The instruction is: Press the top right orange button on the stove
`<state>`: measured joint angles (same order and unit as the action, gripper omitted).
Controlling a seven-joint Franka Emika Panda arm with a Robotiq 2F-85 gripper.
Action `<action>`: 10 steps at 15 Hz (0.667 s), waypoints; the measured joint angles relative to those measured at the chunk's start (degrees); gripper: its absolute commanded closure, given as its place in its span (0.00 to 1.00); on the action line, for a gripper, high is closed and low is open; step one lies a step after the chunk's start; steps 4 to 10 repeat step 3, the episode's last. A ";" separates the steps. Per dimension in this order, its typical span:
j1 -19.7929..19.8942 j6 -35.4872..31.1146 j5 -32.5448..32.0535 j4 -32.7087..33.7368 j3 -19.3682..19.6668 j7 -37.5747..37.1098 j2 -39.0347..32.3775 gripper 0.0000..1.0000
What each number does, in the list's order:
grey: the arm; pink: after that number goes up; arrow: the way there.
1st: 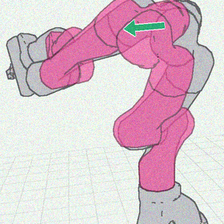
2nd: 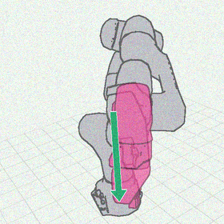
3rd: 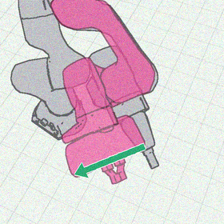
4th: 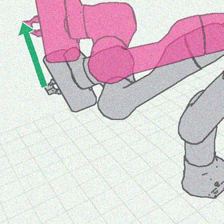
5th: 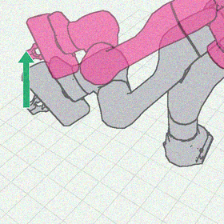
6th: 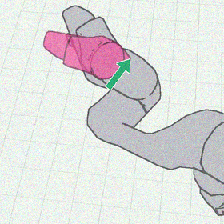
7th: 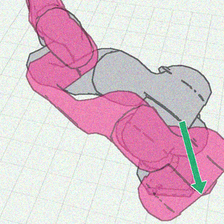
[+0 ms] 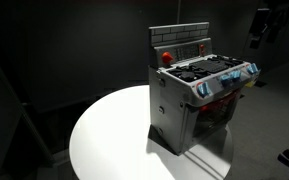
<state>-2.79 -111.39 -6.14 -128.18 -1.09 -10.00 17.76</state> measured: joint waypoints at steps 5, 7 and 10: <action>0.00 -0.04 0.00 -0.12 0.00 0.05 0.07 0.00; 0.00 -0.04 0.00 -0.12 0.00 0.05 0.07 0.00; 0.00 -0.04 0.00 -0.12 0.00 0.05 0.07 0.00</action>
